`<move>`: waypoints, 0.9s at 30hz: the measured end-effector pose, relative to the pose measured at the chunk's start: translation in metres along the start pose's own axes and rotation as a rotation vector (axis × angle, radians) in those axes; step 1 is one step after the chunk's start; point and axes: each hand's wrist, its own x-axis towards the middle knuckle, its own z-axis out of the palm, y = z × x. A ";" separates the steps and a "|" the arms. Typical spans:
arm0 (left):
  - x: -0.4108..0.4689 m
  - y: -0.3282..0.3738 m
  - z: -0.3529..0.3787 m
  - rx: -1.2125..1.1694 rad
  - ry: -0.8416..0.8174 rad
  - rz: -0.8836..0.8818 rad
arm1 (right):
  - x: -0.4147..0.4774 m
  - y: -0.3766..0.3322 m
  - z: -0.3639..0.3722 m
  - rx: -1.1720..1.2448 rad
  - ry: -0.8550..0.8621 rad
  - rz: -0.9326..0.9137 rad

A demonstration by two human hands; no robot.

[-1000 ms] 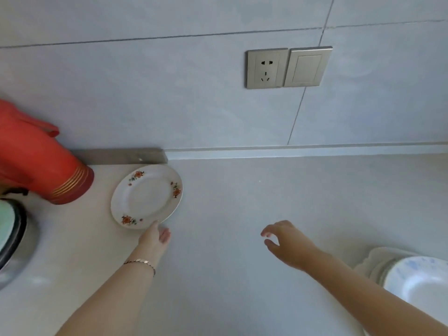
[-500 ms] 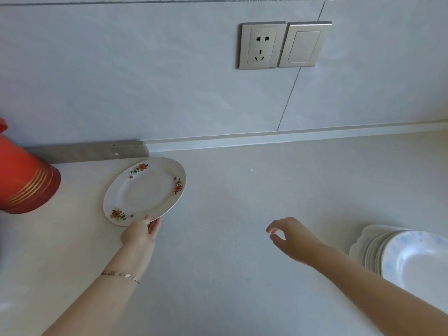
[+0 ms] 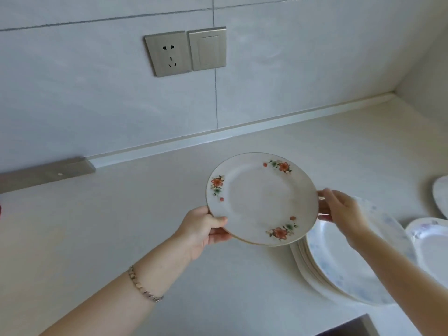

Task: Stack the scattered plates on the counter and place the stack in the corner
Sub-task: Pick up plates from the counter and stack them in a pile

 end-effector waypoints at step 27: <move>0.032 -0.067 0.191 0.969 -0.156 -0.101 | -0.039 0.143 -0.172 -0.344 0.162 0.089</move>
